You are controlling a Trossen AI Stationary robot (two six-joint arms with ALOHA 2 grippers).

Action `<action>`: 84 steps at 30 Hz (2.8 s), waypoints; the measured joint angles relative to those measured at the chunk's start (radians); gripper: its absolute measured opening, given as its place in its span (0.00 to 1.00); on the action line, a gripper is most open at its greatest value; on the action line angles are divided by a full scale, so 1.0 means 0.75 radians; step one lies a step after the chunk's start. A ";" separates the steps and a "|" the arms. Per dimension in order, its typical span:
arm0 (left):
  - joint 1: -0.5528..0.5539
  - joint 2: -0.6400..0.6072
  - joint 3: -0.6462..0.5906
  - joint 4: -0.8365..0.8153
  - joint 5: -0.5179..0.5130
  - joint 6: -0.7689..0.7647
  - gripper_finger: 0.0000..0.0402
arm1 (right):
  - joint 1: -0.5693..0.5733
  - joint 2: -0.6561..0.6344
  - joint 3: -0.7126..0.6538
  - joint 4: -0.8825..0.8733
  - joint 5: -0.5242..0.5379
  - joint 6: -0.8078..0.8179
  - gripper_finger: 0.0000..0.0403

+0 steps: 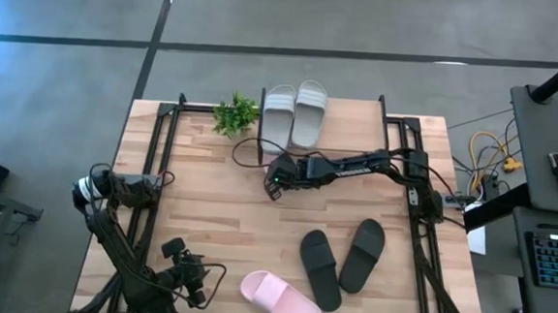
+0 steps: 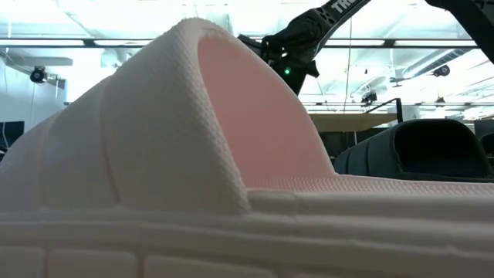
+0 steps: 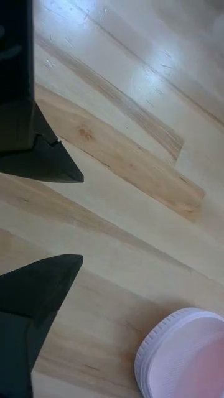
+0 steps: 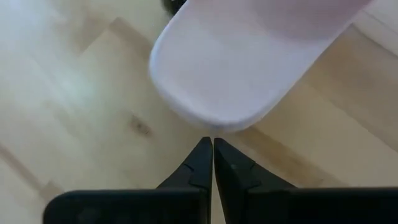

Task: Pick and place slides into the shelf
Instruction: Move the top pink slides under the shelf, then put the pink slides under the shelf

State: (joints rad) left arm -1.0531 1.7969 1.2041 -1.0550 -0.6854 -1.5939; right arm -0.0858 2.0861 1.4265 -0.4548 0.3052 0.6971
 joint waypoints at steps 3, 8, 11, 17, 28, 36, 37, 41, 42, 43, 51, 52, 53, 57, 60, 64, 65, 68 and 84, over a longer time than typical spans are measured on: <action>0.000 0.000 0.000 0.000 0.000 0.000 0.46 | 0.027 0.000 0.000 -0.017 -0.009 -0.002 0.02; 0.000 0.000 0.000 0.000 0.000 0.000 0.46 | 0.091 -0.007 0.000 -0.067 -0.018 0.020 0.02; 0.000 0.000 0.000 0.000 0.000 0.000 0.46 | 0.150 -0.040 0.024 -0.158 -0.081 0.032 0.02; 0.000 0.000 -0.003 0.000 0.000 0.004 0.46 | 0.299 -0.168 0.044 -0.268 -0.426 -0.072 0.02; 0.000 0.000 -0.020 0.000 0.001 0.004 0.46 | 0.665 -0.262 0.072 -0.310 -0.596 -0.417 0.25; -0.001 0.000 -0.020 0.001 0.002 0.005 0.46 | 0.764 -0.146 0.160 -0.279 -0.427 -0.542 0.54; -0.001 0.000 -0.020 0.001 0.002 0.005 0.46 | 0.771 -0.134 0.167 -0.275 -0.422 -0.572 0.56; -0.001 0.000 -0.020 -0.001 0.002 0.005 0.46 | 0.794 -0.090 0.189 -0.273 -0.351 -0.628 0.61; -0.001 0.000 -0.018 0.001 0.002 0.005 0.46 | 0.795 -0.087 0.190 -0.255 -0.339 -0.628 0.61; -0.001 0.000 -0.018 0.004 0.002 0.005 0.46 | 0.796 -0.085 0.193 -0.222 -0.337 -0.630 0.62; -0.001 0.000 -0.021 0.002 0.003 0.005 0.46 | 0.824 -0.054 0.194 -0.100 -0.346 -0.848 0.62; -0.001 0.000 -0.021 0.003 0.003 0.005 0.46 | 0.831 -0.053 0.196 -0.092 -0.346 -0.850 0.62; -0.001 0.000 -0.021 0.002 0.003 0.005 0.46 | 0.832 -0.048 0.195 -0.104 -0.347 -0.852 0.62; -0.001 0.000 -0.021 0.004 0.002 0.004 0.46 | 0.835 -0.008 0.192 -0.099 -0.341 -0.862 0.62; -0.001 0.000 -0.021 0.002 0.003 0.005 0.46 | 0.835 0.025 0.192 -0.048 -0.305 -0.885 0.61; -0.001 0.000 -0.023 0.001 0.007 0.005 0.46 | 0.836 0.060 0.198 0.009 -0.188 -0.916 0.59; -0.001 0.000 -0.023 0.003 0.012 0.005 0.46 | 0.836 0.068 0.204 0.009 -0.150 -0.903 0.58; -0.001 0.000 -0.024 0.002 0.043 0.005 0.46 | 0.826 0.076 0.219 -0.008 -0.100 -0.827 0.52; -0.001 0.000 -0.024 0.001 0.071 0.005 0.46 | 0.662 0.051 0.227 -0.024 0.124 -0.401 0.03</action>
State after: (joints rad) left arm -1.0538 1.7969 1.1858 -1.0542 -0.6323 -1.5902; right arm 0.4106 2.1243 1.5970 -0.4730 0.3985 0.3965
